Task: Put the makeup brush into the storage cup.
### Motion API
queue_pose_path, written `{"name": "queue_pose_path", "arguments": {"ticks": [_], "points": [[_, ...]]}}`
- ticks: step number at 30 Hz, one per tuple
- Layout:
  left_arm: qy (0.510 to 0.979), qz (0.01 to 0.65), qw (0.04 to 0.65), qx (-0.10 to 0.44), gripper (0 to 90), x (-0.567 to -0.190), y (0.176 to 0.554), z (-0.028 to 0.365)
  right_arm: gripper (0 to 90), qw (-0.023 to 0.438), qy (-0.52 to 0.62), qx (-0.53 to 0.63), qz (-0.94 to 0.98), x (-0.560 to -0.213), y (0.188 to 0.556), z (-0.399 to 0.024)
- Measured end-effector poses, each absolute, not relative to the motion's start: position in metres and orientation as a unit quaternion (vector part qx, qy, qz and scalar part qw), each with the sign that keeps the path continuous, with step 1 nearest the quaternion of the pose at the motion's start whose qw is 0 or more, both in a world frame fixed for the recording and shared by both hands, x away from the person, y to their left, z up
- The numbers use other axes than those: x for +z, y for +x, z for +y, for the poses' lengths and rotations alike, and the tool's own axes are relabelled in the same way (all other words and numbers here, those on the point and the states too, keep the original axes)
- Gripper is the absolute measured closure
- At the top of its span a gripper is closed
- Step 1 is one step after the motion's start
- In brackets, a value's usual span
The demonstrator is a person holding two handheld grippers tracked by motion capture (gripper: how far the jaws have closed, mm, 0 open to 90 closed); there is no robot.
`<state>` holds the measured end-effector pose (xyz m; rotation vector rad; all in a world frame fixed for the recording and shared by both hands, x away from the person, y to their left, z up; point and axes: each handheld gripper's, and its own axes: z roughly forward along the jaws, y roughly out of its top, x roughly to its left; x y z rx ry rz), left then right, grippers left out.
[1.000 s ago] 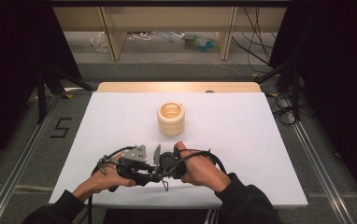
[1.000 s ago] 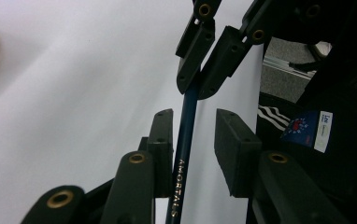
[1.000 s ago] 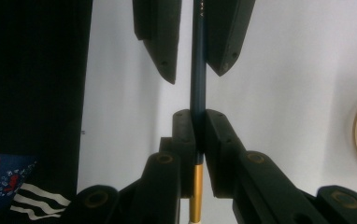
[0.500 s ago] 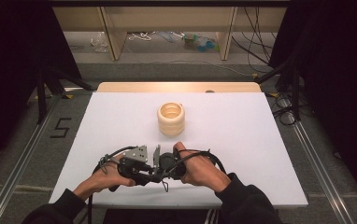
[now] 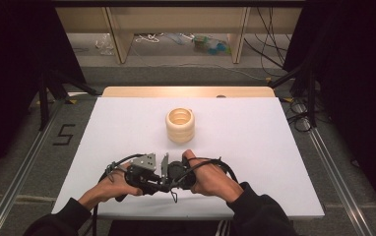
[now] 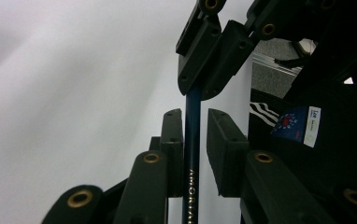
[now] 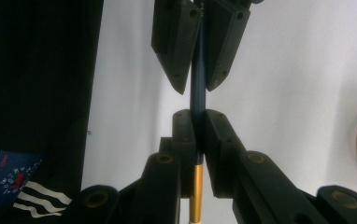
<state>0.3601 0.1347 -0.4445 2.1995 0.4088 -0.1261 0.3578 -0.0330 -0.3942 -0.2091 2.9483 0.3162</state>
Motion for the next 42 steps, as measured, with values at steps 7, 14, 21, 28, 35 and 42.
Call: {"name": "queue_pose_path", "arguments": {"ticks": [7, 14, 21, 28, 35, 42], "points": [[0.880, 0.172, 0.440, -0.053, 80.1, -0.446, 0.360, 0.134, 83.3, 0.087, -0.083, 0.103, 0.987, -0.394, 0.359, -0.033], [0.879, 0.170, 0.442, -0.057, 83.0, -0.446, 0.359, 0.133, 83.1, 0.081, -0.078, 0.105, 0.988, -0.395, 0.357, -0.032], [0.877, 0.163, 0.446, -0.066, 83.2, -0.446, 0.362, 0.137, 82.8, 0.073, -0.065, 0.097, 0.990, -0.392, 0.354, -0.034], [0.877, 0.165, 0.447, -0.057, 83.3, -0.446, 0.364, 0.139, 61.5, 0.089, -0.065, 0.109, 0.988, -0.385, 0.356, -0.041], [0.874, 0.177, 0.450, -0.043, 83.2, -0.444, 0.366, 0.143, 44.0, 0.112, -0.025, 0.161, 0.980, -0.367, 0.359, -0.060], [0.847, 0.224, 0.482, -0.012, 83.2, -0.440, 0.371, 0.151, 24.7, 0.148, 0.040, 0.262, 0.953, -0.357, 0.363, -0.084]]}}
